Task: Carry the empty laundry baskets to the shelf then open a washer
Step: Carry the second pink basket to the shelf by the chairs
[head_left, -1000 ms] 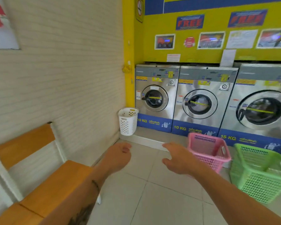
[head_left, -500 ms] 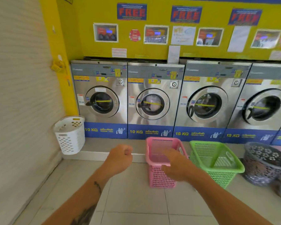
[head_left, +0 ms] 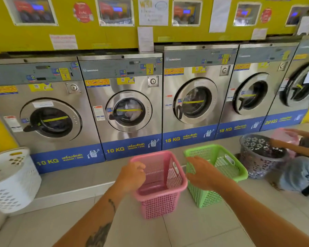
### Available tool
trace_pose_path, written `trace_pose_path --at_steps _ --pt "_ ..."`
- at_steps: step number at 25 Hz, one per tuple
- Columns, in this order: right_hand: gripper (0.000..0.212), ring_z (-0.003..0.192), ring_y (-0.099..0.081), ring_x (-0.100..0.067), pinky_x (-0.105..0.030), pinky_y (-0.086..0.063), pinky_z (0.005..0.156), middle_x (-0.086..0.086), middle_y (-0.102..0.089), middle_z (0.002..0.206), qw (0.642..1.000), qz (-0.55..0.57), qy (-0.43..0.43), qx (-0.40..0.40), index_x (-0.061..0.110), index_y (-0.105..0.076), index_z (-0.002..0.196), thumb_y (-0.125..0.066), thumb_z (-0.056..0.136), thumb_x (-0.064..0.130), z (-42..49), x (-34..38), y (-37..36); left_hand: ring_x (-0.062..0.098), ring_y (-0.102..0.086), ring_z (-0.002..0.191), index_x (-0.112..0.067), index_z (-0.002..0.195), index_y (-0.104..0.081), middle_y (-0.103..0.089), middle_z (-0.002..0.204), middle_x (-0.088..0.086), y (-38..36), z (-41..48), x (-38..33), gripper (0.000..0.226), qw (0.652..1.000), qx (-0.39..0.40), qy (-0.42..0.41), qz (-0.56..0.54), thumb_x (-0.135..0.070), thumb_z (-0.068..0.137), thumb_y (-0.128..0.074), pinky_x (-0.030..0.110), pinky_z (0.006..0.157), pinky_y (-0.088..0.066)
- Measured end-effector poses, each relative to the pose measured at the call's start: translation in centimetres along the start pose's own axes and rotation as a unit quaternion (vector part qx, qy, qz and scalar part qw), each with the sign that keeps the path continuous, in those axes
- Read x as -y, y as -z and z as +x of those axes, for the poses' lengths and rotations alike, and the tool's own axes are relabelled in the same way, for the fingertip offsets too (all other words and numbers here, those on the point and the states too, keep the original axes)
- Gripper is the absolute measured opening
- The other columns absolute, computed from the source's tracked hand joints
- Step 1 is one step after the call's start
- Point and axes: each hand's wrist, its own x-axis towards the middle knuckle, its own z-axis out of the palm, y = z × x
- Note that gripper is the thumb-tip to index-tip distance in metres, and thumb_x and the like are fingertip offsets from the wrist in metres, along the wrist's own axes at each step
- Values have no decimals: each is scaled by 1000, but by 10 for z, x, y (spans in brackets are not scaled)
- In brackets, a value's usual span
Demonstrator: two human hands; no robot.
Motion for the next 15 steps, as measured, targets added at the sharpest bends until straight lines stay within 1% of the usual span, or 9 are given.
trace_pose_path --at_steps 1,3,6,9,12,15 --pt "49 123 -50 -28 -38 -41 101 -10 -53 133 1000 7 -3 4 12 -50 134 -58 86 19 24 -14 1 23 -62 91 -14 90 -65 -68 103 9 -8 24 -2 27 1000 -3 6 1 -16 88 -39 28 75 -45" --pt "51 123 -51 -28 -35 -41 99 -9 -53 132 1000 15 -6 26 13 -50 134 -57 84 18 76 -39 3 17 -58 90 -17 101 -68 -68 108 4 -21 72 -3 33 1000 -6 26 -2 -14 84 -40 26 79 -43" --pt "55 123 -51 -29 -38 -42 101 -10 -52 131 998 6 -5 59 14 -48 137 -55 83 18 147 -66 4 17 -60 101 -21 115 -66 -67 120 0 -36 126 2 39 998 -14 58 -23 -15 82 -45 22 87 -41" --pt "60 122 -50 -32 -39 -42 103 -12 -50 131 996 -15 -9 88 13 -42 142 -57 84 18 214 -87 -7 15 -57 114 -23 129 -57 -59 130 -3 -55 172 17 48 994 -34 91 -50 -27 81 -55 23 92 -40" --pt "69 126 -47 -34 -42 -40 106 -12 -45 134 993 -29 -16 114 12 -34 147 -59 83 21 279 -103 -32 17 -52 122 -25 136 -48 -50 138 -3 -75 225 49 62 994 -33 101 -39 -42 77 -55 31 101 -39" --pt "72 133 -42 -35 -46 -39 110 -14 -37 148 990 -37 -47 131 13 -32 149 -59 83 18 341 -120 -69 20 -49 122 -31 136 -41 -45 140 -4 -97 285 90 63 995 -21 102 7 -46 75 -51 35 98 -41"
